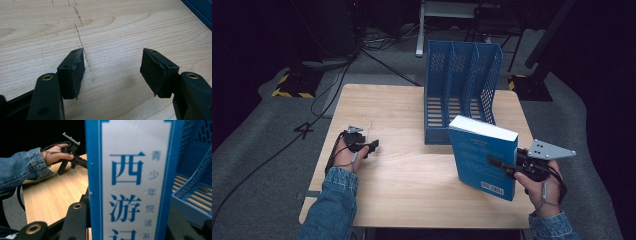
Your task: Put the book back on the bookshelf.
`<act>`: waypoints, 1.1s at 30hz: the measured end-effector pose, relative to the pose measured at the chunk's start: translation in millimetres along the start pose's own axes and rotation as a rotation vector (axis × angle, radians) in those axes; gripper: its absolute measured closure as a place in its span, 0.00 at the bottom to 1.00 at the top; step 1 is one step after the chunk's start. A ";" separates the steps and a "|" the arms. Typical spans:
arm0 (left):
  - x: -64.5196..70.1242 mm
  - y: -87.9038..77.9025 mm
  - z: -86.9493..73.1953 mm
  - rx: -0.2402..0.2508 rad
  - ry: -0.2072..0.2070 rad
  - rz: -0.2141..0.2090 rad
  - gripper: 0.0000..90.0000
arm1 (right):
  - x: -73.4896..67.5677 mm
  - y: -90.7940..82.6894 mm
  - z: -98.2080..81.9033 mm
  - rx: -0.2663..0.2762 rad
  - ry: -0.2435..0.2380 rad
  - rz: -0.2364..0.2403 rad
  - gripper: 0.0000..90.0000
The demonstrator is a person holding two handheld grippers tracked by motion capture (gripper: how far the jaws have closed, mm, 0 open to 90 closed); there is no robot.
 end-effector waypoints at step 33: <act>-3.2 -18.5 -20.7 -0.048 0.142 0.114 0.35 | 28.3 49.9 106.0 0.110 -0.024 0.000 0.69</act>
Point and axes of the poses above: each handheld gripper's, and its own axes: y roughly forward along the jaws, z roughly out of its top, x roughly to its right, the point moved 7 cm from there along y, roughly forward along the jaws
